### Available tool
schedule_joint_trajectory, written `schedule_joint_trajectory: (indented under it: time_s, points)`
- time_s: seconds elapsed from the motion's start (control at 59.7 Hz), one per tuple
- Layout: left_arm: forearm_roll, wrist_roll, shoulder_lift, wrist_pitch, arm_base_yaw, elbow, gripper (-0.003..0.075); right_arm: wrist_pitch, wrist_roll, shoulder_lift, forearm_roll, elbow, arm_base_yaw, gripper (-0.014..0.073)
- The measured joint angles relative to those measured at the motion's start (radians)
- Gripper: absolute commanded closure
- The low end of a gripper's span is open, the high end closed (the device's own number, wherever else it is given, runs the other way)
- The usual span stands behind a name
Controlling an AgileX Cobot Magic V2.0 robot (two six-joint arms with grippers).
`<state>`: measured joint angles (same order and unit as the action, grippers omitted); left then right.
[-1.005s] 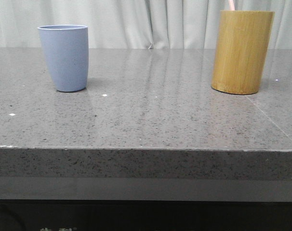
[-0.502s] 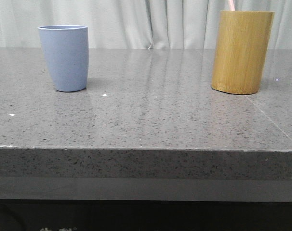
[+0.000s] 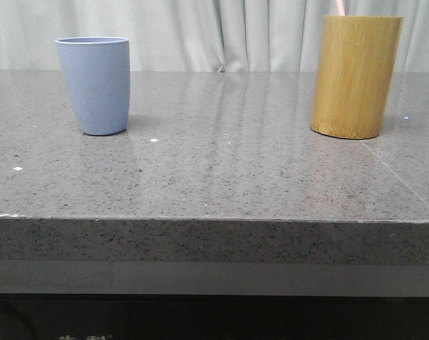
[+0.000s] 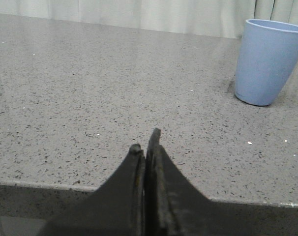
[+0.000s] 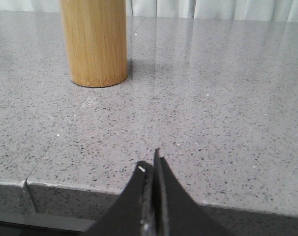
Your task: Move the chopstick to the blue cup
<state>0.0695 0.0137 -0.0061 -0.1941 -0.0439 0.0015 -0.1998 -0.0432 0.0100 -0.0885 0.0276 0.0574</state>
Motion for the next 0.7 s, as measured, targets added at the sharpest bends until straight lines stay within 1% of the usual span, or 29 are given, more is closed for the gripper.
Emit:
schedule_joint_trajectory:
  time_s: [0.318,0.385,0.486,0.603,0.703]
  points:
    - [0.0,0.0,0.0,0.013,0.0,0.0,0.0739,0.002,0.0,0.0,0.0,0.0,0.0,0.0662]
    - [0.0,0.0,0.0,0.016,0.0,0.0,0.0739,0.019,0.0,0.0,0.0,0.0,0.0,0.0662]
    - [0.0,0.0,0.0,0.055,0.0,0.0,0.0739,0.057,0.0,0.0,-0.019,-0.002,0.0,0.0661]
    - [0.0,0.0,0.0,0.141,0.0,-0.005,0.0739,0.056,0.0,0.0,-0.03,-0.064,0.0,0.0658]
    - [0.0,0.0,0.0,0.135,0.0,-0.071,0.0739,0.026,0.0,0.0,-0.034,-0.172,0.0,0.0652]
